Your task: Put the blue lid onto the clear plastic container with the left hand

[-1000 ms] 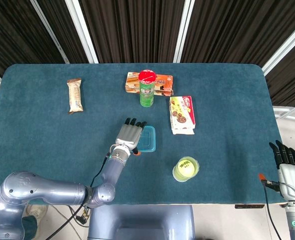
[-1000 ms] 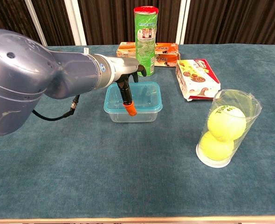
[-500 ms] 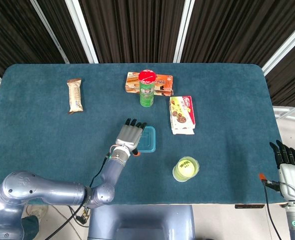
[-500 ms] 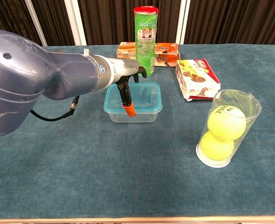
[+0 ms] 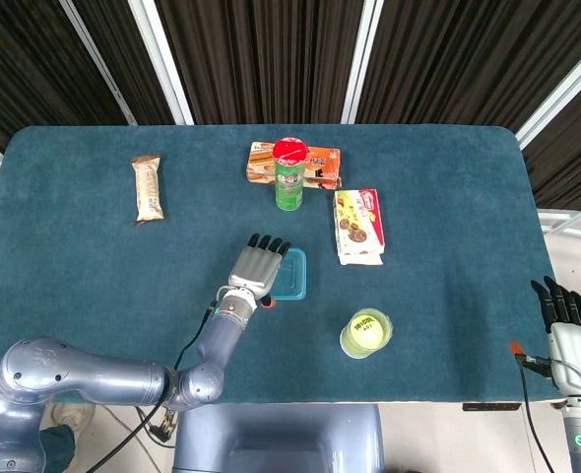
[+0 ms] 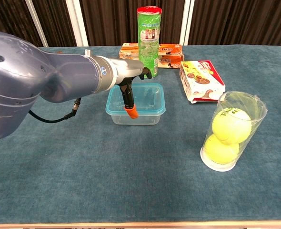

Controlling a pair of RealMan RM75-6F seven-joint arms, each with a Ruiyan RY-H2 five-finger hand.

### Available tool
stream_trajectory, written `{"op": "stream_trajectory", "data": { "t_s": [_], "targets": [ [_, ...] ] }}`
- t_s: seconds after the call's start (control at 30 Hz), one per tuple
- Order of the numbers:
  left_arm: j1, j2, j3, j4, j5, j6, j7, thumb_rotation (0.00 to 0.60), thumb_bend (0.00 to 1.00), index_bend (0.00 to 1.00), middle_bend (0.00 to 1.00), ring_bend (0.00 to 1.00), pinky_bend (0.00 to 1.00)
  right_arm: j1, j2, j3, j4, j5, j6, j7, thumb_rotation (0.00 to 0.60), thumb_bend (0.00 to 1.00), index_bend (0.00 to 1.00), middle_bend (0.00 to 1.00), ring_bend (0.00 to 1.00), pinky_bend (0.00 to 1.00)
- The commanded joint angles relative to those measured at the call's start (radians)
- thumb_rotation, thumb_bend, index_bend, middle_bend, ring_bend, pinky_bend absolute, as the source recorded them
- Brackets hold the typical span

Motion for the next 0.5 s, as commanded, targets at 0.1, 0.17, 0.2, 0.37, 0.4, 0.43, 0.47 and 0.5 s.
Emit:
{"op": "stream_trajectory", "data": {
  "t_s": [0.1,0.17,0.2,0.37,0.4,0.43,0.47,0.5],
  "targets": [
    [0.003,0.007,0.004,-0.014,0.012,0.005,0.001,0.6,0.14,0.07,0.04,0.0,0.0,0.0,0.0,0.0,-0.001,0.0,0.001,-0.002,0.6,0.29,0.09,0.0,0.0,0.0],
    [0.004,0.011,0.008,-0.022,0.017,0.006,0.003,0.6,0.14,0.06,0.03,0.0,0.0,0.0,0.0,0.0,0.0,0.0,0.001,-0.004,0.6,0.29,0.09,0.0,0.0,0.0],
    [0.005,0.014,0.01,-0.027,0.02,0.007,0.004,0.6,0.14,0.06,0.02,0.0,0.0,0.0,0.0,0.0,-0.001,0.001,0.001,-0.004,0.6,0.29,0.09,0.0,0.0,0.0],
    [0.015,0.045,0.019,-0.086,0.04,0.01,0.001,0.6,0.14,0.06,0.02,0.0,0.0,-0.001,-0.002,0.0,-0.001,0.0,0.003,-0.01,0.6,0.29,0.1,0.0,0.0,0.0],
    [0.018,0.051,0.021,-0.096,0.047,0.013,-0.002,0.6,0.14,0.06,0.02,0.0,0.0,-0.001,-0.002,-0.001,0.0,0.0,0.003,-0.011,0.6,0.29,0.1,0.0,0.0,0.0],
    [0.02,0.057,0.024,-0.102,0.057,0.019,-0.002,0.6,0.14,0.06,0.02,0.0,0.0,-0.001,-0.003,0.0,0.0,0.001,0.004,-0.013,0.6,0.29,0.1,0.0,0.0,0.0],
    [0.021,0.061,0.028,-0.107,0.066,0.026,0.0,0.6,0.14,0.06,0.02,0.0,0.0,-0.001,-0.003,0.0,0.0,0.001,0.004,-0.014,0.6,0.29,0.1,0.0,0.0,0.0],
    [0.022,0.065,0.032,-0.111,0.079,0.035,0.002,0.6,0.14,0.06,0.03,0.0,0.0,-0.001,-0.004,0.001,0.0,0.002,0.005,-0.014,0.6,0.29,0.1,0.0,0.0,0.0]
  ]
}}
